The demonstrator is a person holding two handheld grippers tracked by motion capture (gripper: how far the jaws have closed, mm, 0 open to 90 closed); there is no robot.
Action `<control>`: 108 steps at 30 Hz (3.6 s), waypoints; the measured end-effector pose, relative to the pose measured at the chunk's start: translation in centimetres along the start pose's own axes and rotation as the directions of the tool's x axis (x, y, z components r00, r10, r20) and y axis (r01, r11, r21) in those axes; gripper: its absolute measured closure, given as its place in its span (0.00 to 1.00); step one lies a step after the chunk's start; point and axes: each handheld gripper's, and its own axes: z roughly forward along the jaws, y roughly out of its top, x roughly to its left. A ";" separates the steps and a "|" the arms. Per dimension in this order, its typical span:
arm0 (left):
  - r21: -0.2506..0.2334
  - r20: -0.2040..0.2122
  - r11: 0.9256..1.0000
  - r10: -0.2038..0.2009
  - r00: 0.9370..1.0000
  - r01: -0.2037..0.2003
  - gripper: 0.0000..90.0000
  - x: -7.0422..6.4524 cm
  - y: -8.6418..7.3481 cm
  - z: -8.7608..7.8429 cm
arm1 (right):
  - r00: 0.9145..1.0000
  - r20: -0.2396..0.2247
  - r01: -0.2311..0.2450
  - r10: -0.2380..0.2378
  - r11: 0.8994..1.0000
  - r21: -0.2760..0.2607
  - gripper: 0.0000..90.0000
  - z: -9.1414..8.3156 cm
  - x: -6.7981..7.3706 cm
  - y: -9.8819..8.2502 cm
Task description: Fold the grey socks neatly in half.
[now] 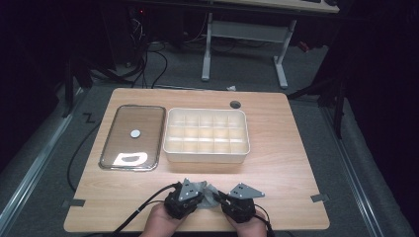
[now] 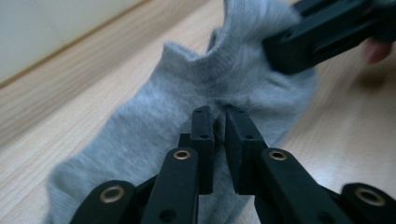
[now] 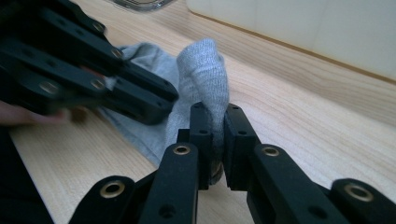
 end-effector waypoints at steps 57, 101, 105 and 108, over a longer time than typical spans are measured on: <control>-0.037 -0.016 0.998 -0.042 0.999 0.041 0.91 2.6 -2.6 -2.1 | 0.995 0.034 0.088 -0.089 0.996 0.030 0.76 1.1 2.9 4.3; -0.034 -0.011 0.999 -0.033 0.999 0.033 0.88 2.0 -2.8 -2.3 | 0.995 -0.055 0.084 -0.081 0.994 0.072 0.98 4.4 3.3 1.3; -0.079 -0.019 0.995 -0.062 0.998 0.060 0.88 2.5 -2.9 -3.2 | 0.994 -0.063 0.093 -0.088 0.993 0.073 0.98 4.5 3.4 1.2; -0.136 -0.021 0.988 -0.072 0.997 0.068 0.94 2.7 -2.4 -4.3 | 0.992 -0.081 0.105 -0.099 0.992 0.070 0.98 4.6 3.9 1.1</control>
